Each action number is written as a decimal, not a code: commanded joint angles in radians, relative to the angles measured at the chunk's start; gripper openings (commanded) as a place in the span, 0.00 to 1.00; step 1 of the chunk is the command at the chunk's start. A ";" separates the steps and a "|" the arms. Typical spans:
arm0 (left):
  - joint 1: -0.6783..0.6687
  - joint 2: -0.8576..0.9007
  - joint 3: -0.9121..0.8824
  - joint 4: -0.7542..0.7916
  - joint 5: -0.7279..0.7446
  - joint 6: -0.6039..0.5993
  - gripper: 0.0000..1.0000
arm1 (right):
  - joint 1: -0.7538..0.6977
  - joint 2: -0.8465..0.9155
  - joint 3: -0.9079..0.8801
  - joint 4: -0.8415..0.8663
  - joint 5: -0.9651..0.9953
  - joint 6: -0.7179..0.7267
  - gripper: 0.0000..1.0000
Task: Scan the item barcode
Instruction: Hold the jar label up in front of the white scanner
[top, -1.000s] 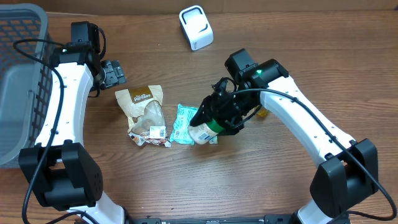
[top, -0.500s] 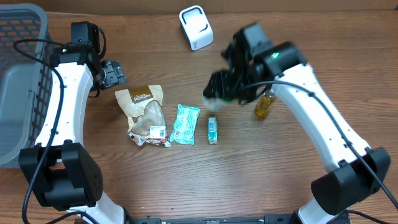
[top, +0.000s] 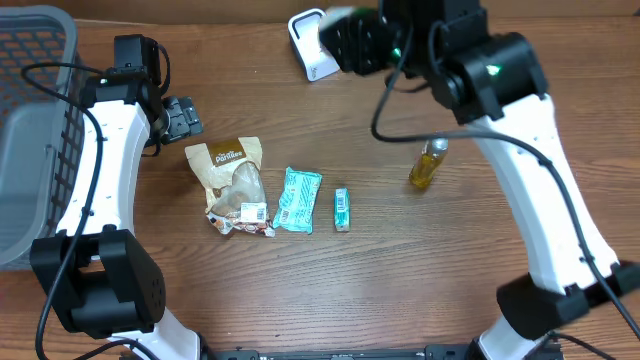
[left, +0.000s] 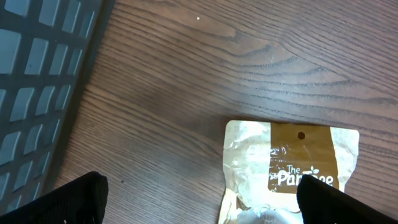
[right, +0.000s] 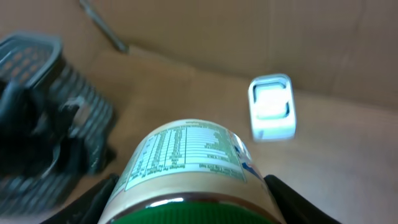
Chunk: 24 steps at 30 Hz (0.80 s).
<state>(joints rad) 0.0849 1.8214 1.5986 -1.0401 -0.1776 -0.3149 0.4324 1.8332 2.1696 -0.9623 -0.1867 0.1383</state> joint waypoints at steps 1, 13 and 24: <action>-0.010 -0.017 0.007 0.001 -0.013 0.004 1.00 | -0.002 0.087 -0.005 0.095 0.097 -0.017 0.49; -0.010 -0.017 0.007 0.001 -0.013 0.004 1.00 | -0.002 0.419 -0.005 0.526 0.214 -0.154 0.46; -0.010 -0.017 0.007 0.001 -0.013 0.004 1.00 | -0.002 0.601 -0.005 0.840 0.303 -0.330 0.42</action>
<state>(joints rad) 0.0849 1.8214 1.5986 -1.0401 -0.1776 -0.3149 0.4324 2.4256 2.1548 -0.1909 0.0723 -0.1532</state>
